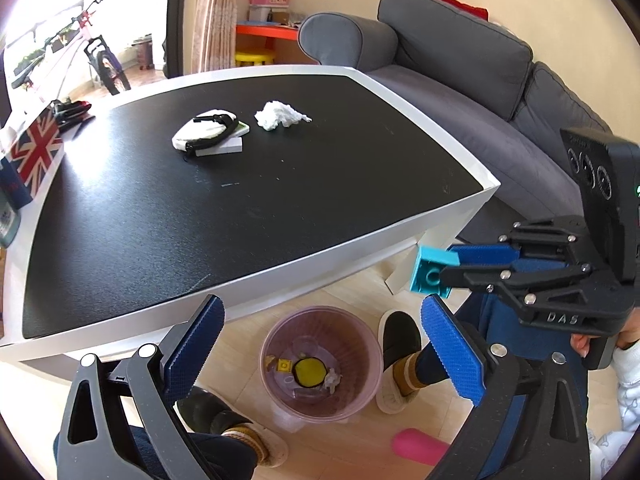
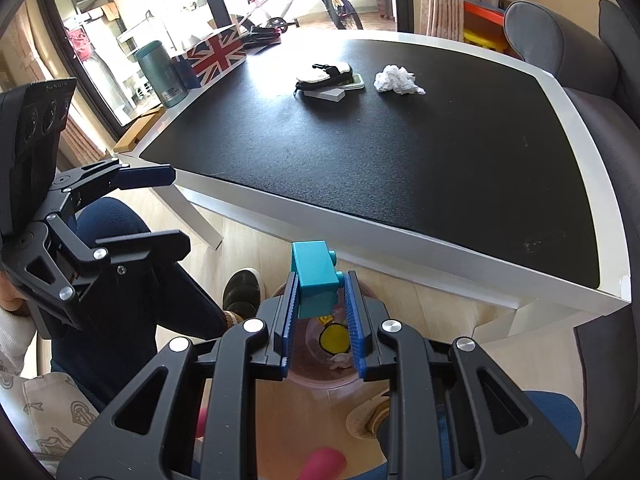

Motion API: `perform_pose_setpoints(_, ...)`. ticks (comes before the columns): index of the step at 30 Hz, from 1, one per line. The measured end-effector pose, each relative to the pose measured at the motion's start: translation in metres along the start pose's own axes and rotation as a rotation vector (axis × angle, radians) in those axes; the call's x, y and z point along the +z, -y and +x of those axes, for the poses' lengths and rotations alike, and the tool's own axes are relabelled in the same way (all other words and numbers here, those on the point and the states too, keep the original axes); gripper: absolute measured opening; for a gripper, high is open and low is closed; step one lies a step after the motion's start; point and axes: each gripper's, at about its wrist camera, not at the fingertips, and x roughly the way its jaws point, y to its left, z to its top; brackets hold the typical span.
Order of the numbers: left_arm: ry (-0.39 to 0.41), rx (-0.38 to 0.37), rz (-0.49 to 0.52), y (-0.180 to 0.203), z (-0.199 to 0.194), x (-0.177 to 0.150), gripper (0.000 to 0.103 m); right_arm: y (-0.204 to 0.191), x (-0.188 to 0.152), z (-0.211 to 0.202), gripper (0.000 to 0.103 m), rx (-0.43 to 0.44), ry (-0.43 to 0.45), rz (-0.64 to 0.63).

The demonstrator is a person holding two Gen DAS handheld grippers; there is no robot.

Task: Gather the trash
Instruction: 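Carry tissue and teal block over the pink bin and open both grippers, then move the right gripper to the second white tissue and close on it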

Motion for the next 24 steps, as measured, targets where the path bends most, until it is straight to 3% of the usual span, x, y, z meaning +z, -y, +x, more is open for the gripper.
perform_pose_setpoints(2, 0.005, -0.001, -0.002, -0.001, -0.002, 0.001, 0.095, -0.003, 0.001, 0.002, 0.028, 0.011, -0.006, -0.009)
perform_pose_setpoints(3, 0.007, 0.0, -0.003, -0.001, -0.002, 0.002, 0.095, -0.004, 0.001, 0.002, 0.039, 0.01, -0.008, -0.013)
perform_pose_setpoints(4, 0.009, 0.002, -0.005, -0.002, -0.003, 0.003, 0.095, -0.005, 0.002, 0.003, 0.065, 0.006, -0.006, -0.015)
perform_pose_setpoints(5, 0.01, 0.004, -0.006, -0.003, -0.003, 0.003, 0.095, -0.005, 0.002, 0.002, 0.084, 0.004, 0.0, -0.014)
perform_pose_setpoints(11, 0.01, 0.009, -0.015, -0.005, -0.002, 0.003, 0.095, 0.001, 0.004, -0.001, 0.095, -0.03, 0.018, 0.021)
perform_pose_setpoints(24, 0.009, 0.014, -0.026, -0.01, -0.002, 0.005, 0.095, 0.009, 0.008, -0.003, 0.096, -0.049, 0.027, 0.049)
